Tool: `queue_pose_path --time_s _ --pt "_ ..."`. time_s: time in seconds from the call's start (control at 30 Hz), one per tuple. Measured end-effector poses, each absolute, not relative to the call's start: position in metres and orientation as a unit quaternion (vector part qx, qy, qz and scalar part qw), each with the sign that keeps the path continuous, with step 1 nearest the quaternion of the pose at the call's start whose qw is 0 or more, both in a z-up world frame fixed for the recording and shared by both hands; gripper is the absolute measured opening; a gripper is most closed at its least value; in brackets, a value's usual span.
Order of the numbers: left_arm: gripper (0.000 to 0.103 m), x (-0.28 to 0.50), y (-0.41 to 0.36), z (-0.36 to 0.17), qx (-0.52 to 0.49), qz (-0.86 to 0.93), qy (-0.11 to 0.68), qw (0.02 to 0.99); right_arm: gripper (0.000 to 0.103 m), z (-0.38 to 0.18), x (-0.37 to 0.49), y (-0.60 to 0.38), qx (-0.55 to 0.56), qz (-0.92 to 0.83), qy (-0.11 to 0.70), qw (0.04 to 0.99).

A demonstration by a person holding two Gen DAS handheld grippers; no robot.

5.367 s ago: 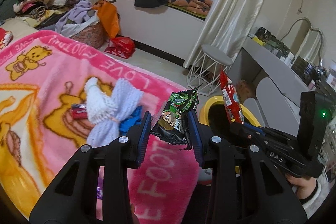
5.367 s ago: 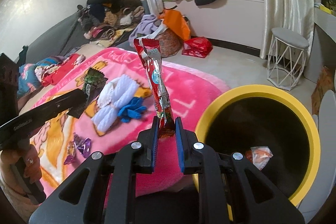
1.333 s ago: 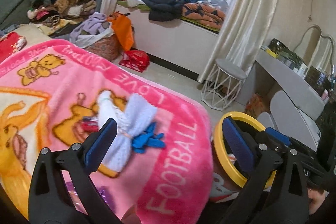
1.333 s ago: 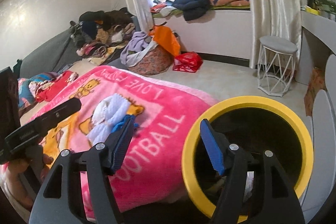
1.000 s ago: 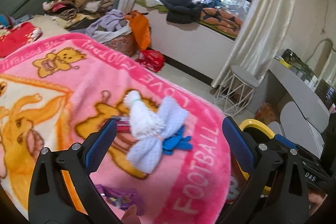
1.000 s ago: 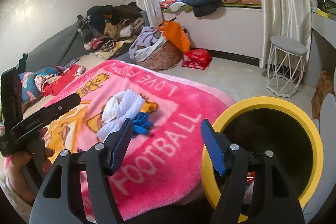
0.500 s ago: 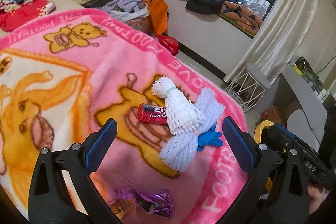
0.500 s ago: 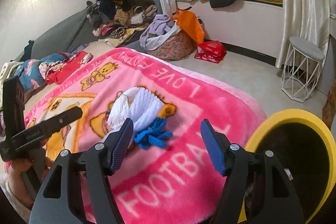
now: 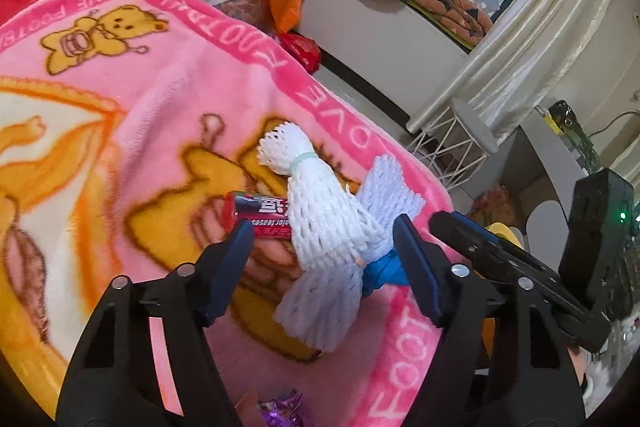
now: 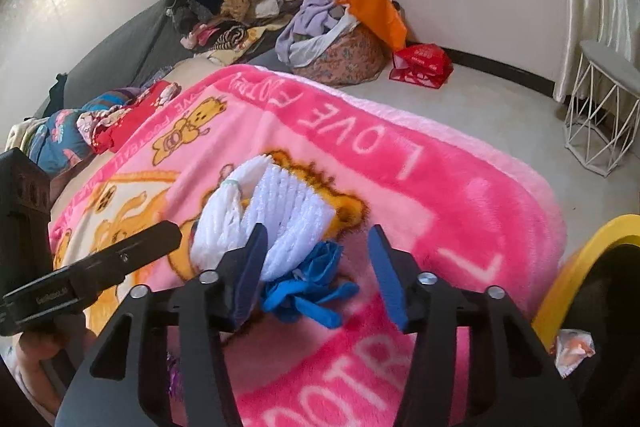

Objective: Collect trash
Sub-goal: 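Grasp a white foam mesh sleeve with the left tool while the right tool grasps another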

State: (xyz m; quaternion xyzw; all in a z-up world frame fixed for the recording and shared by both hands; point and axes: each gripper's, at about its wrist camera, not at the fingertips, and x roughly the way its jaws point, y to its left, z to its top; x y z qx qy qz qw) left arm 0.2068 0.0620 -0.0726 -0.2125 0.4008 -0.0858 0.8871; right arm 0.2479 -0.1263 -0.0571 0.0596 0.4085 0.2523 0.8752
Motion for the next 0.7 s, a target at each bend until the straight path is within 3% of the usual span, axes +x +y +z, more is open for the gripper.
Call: queue_pose_path --time_s 0.17,0.27,0.3,0.33,0.4,0.5,0.7 --pt "0.061 0.216 0.058 -0.083 -0.217 -0.083 0.422 0.876 0.039 -0.071 0.263 -0.125 0.102 0.265 0.429 0.857" --pt "0.054 0.219 0.057 -0.088 -0.219 -0.083 0.429 0.872 0.020 -0.077 0.268 -0.125 0.123 0.279 0.438 0.846" --pt "0.050 0.220 0.057 -0.090 -0.220 -0.084 0.431 0.871 0.018 -0.077 0.268 -0.125 0.126 0.283 0.439 0.844" --pt "0.047 0.220 0.056 -0.091 -0.221 -0.085 0.432 0.870 0.016 -0.076 0.265 -0.126 0.127 0.286 0.436 0.844" --pt "0.028 0.219 0.055 -0.094 -0.221 -0.086 0.435 0.869 0.015 -0.072 0.257 -0.128 0.125 0.290 0.425 0.848" --pt "0.013 0.213 0.056 -0.094 -0.223 -0.084 0.430 0.870 0.014 -0.066 0.246 -0.132 0.128 0.290 0.413 0.854" --pt "0.011 0.193 0.064 -0.085 -0.231 -0.079 0.406 0.881 0.013 -0.052 0.218 -0.146 0.133 0.284 0.381 0.870"
